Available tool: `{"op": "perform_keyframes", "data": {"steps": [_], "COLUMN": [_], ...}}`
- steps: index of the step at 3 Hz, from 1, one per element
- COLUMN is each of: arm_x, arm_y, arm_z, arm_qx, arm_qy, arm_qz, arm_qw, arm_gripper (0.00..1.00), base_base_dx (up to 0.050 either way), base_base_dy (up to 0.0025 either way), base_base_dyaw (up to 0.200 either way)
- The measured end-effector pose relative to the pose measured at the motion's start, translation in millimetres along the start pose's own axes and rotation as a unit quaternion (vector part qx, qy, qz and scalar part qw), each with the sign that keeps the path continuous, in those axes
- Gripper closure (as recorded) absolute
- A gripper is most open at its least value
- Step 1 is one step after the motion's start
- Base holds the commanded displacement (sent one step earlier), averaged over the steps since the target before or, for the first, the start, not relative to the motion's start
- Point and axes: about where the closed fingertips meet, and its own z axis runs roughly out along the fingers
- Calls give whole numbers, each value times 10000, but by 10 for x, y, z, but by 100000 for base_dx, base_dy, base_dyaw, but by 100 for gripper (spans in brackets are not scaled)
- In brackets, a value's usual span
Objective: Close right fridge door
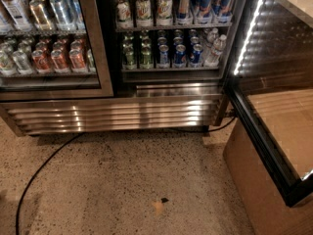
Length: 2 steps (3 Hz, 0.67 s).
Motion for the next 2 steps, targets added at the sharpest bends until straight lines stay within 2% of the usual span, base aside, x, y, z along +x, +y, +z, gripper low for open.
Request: {"op": "perform_keyframes", "data": {"steps": [1,2], "arm_x": [56,-140], "arm_y": [177,208], "arm_z": [-223,-266], "arm_qx": [178,193], "arm_qy": [-637,-1028], "arm_qz": [-350,-707], "arm_qw": [9972,9920], "arm_gripper": [0,0], "base_base_dx": [0,0], "base_base_dy": [0,0], "base_base_dyaw": [0,0]}}
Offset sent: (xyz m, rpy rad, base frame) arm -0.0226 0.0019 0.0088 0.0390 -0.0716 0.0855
